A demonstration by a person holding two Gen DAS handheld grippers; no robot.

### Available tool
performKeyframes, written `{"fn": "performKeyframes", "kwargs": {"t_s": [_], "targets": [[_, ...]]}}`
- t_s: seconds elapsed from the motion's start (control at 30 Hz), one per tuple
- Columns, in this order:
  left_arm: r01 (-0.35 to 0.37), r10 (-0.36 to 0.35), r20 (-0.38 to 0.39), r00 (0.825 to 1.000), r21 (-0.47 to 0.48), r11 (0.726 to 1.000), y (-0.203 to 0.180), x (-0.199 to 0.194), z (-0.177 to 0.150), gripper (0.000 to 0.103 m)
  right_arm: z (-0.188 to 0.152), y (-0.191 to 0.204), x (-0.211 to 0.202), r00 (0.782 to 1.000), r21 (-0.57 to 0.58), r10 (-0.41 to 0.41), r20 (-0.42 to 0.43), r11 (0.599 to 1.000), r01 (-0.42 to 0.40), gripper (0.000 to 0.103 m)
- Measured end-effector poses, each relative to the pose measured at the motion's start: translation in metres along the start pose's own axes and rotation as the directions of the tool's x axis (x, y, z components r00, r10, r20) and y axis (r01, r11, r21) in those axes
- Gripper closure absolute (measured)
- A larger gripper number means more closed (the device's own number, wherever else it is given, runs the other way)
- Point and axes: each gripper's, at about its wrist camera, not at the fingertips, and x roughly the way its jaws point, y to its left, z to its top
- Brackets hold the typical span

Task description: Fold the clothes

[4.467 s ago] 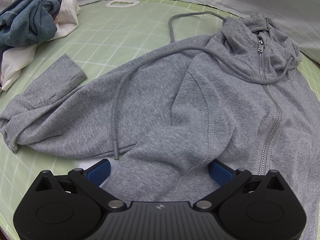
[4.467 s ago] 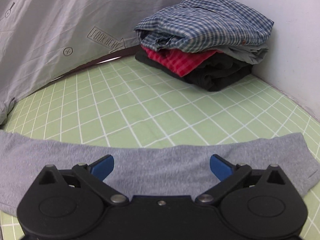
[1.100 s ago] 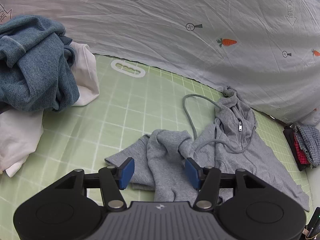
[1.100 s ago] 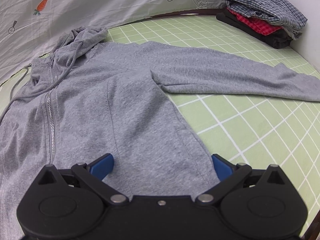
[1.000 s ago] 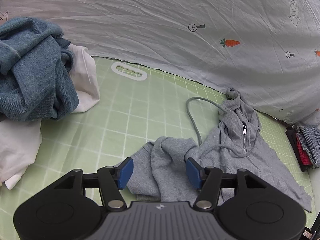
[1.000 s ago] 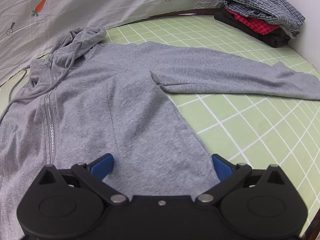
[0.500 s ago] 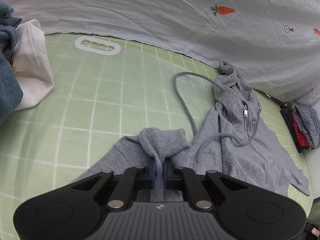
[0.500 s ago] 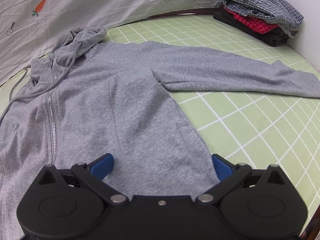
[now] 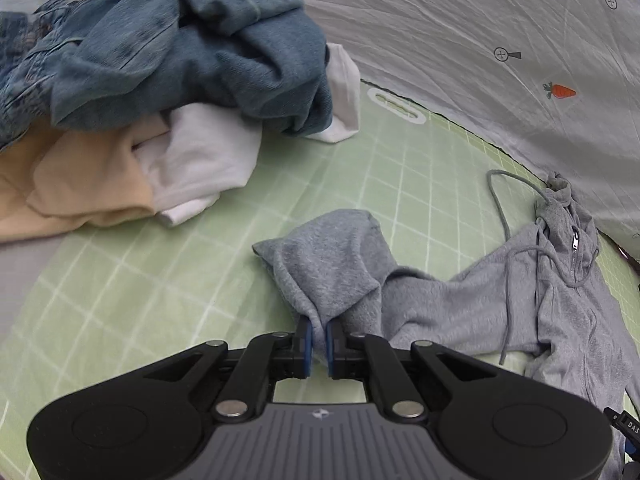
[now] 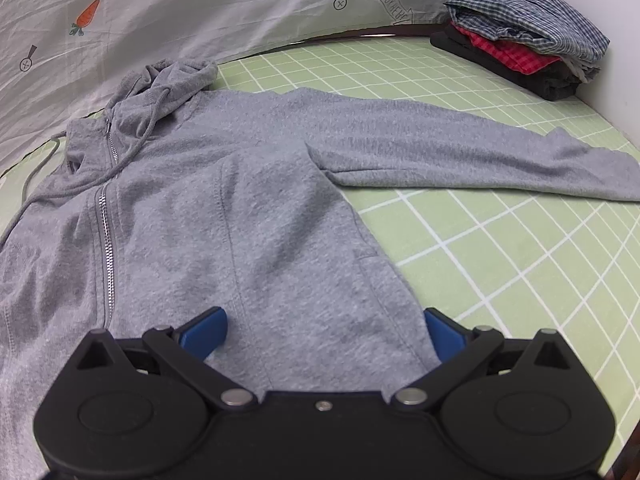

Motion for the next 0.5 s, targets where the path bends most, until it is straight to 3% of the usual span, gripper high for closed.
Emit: {"fn": "performKeyframes", "kwargs": {"t_s": [0.1,0.2,0.33,0.4,0.5], "targets": [[0.032,-0.031,-0.059,0.998,0.002,1.000,0.002,-0.011,-0.024,0.093,-0.003,-0.002,-0.001,1.000,-0.014,0.012,0.008,1.000,-0.012,0.000],[0.033,-0.025,-0.082,0.996,0.092,0.995,-0.011,-0.019,-0.039,0.088,-0.006,-0.002,-0.004,1.000,-0.032,0.020,0.010,0.999,-0.020,0.000],[0.031,-0.026,-0.026,0.999,0.179,0.983,-0.026,-0.037,-0.045,0.086,-0.007,-0.001,-0.004,1.000,-0.023,0.018,0.020,1.000,-0.018,0.000],[0.001,-0.004,0.013,1.000,0.187,0.982,-0.025,-0.046,-0.042,0.075,-0.008,0.000,-0.004,1.000,-0.018,0.015,0.026,1.000,-0.014,0.000],[-0.032,0.020,0.074,0.997,0.163,0.986,-0.019,-0.057,-0.031,0.068,-0.010,0.000,-0.005,0.999,-0.012,0.011,0.036,1.000,-0.011,0.000]]}}
